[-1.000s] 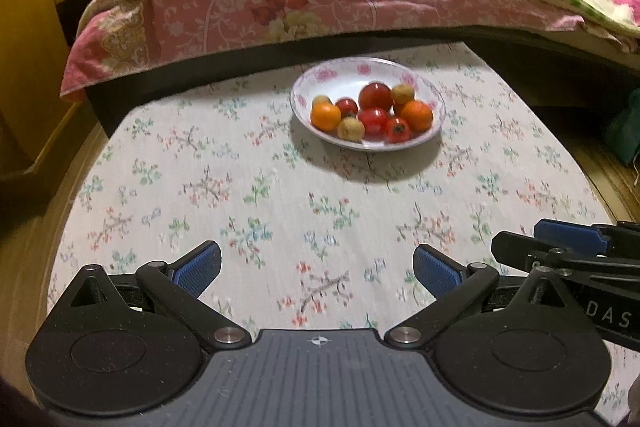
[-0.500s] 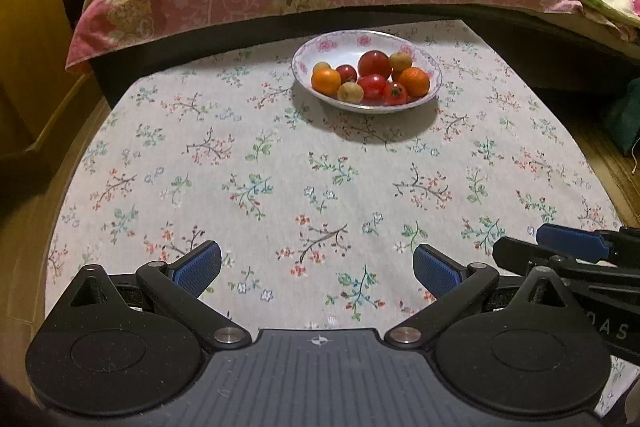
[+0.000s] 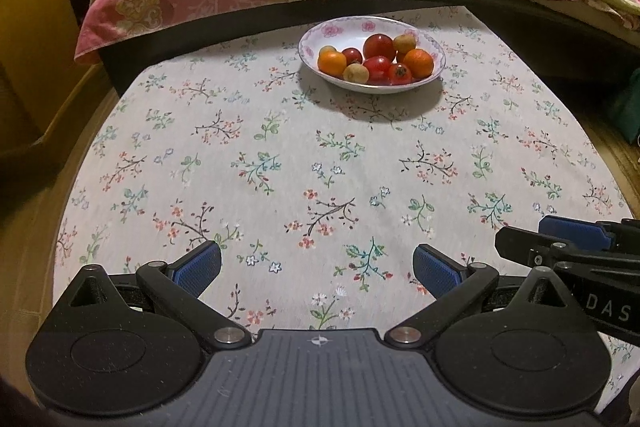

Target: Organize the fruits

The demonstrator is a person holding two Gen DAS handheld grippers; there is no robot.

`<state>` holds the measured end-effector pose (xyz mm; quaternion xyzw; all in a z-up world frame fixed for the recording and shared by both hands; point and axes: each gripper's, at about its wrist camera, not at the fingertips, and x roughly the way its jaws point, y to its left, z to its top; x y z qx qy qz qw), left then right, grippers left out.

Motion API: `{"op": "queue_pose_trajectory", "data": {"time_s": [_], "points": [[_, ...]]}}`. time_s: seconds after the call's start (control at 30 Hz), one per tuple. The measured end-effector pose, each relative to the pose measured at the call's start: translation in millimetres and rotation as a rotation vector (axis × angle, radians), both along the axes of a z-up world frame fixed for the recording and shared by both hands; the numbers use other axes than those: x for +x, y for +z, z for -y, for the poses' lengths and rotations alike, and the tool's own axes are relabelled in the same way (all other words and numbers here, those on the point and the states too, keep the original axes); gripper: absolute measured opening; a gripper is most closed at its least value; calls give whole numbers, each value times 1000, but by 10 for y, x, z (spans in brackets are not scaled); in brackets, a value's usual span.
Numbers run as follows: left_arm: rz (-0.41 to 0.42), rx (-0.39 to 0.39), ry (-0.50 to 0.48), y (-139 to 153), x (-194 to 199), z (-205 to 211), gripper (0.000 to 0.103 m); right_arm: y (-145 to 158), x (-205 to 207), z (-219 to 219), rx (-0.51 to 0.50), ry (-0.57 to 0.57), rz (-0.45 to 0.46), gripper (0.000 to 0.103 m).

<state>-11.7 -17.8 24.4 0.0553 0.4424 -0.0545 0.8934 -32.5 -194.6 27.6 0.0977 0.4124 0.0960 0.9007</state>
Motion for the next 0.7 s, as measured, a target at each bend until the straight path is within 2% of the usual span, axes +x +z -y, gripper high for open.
{"op": "queue_pose_trajectory", "data": {"time_s": [0.7], "points": [[-24,17,12,-59,-60,2,103,-43,-31,-33,-11,8,-16,37]]}}
